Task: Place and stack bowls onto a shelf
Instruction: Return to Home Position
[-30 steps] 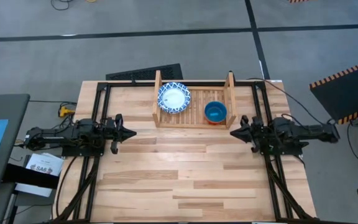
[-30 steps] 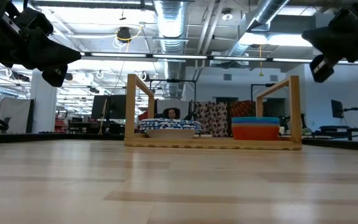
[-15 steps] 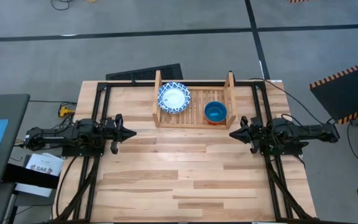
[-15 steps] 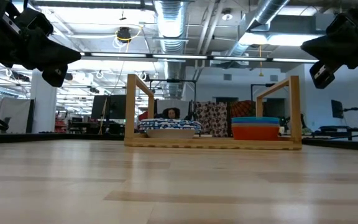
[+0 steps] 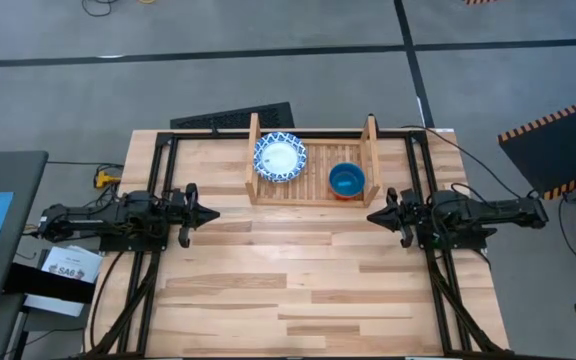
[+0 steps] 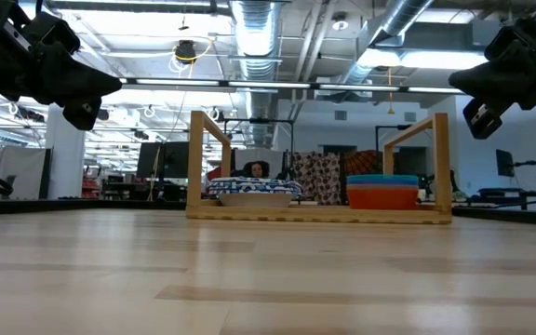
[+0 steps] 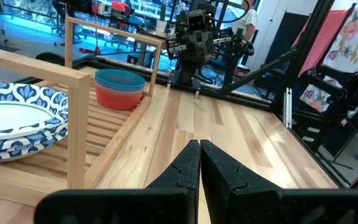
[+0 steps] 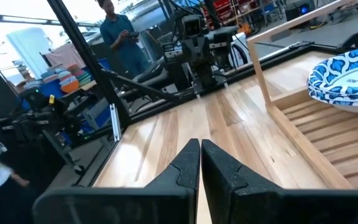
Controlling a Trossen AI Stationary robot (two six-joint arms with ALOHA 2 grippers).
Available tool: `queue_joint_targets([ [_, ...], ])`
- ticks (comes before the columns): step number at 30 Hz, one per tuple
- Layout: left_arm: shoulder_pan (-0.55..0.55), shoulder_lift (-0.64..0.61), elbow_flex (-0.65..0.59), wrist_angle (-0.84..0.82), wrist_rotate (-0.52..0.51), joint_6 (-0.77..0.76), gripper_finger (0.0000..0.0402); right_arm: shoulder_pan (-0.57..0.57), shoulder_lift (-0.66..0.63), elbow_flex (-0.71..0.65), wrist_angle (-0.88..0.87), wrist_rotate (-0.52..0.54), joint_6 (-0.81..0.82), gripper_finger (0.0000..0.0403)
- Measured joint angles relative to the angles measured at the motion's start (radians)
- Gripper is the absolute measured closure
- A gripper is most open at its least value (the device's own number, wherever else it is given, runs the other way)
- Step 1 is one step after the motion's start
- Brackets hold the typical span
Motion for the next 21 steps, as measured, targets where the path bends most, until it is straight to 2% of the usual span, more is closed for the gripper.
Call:
queue_joint_targets([
  [21,0.0,0.0,0.0,0.0,0.0,0.0,0.0401,0.0,0.0,0.0,-0.007,0.0,0.002,0.0359],
])
